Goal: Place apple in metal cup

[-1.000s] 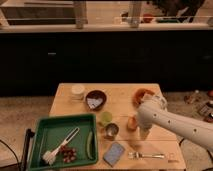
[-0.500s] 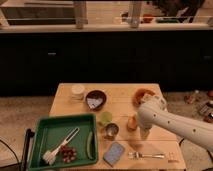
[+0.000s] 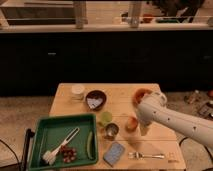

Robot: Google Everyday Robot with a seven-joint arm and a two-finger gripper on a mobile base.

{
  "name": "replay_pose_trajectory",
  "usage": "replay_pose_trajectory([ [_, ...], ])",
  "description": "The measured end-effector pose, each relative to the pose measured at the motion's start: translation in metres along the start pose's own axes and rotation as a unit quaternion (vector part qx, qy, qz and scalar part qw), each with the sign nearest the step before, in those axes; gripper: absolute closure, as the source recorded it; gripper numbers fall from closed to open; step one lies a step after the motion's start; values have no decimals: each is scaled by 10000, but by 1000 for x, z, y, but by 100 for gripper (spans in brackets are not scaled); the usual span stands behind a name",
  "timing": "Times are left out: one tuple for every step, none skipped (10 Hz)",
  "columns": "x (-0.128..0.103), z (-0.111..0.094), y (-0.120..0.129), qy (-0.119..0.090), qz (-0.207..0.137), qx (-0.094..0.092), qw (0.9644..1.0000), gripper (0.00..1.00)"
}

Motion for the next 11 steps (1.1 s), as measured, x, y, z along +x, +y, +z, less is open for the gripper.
replay_pose_trajectory([
  [1,0,-4,-24,-37,20,10000,20],
  [-1,2,-8,-77,-107,21,9999,20],
  [-3,3,-11,-130,-205,15,9997,20],
  [-6,6,-13,-209,-321,-6,9993,20],
  [-11,9,-13,-305,-526,-46,9981,20],
  [-15,13,-12,-352,-682,-111,9970,20],
  [-22,17,-14,-431,-862,-145,9952,20],
  [-27,19,-15,-508,-935,-163,9942,20],
  [-28,22,-15,-548,-1047,-215,9928,20],
  [-30,24,-15,-584,-1138,-252,9915,20],
  [-34,26,-18,-627,-1236,-282,9899,20],
])
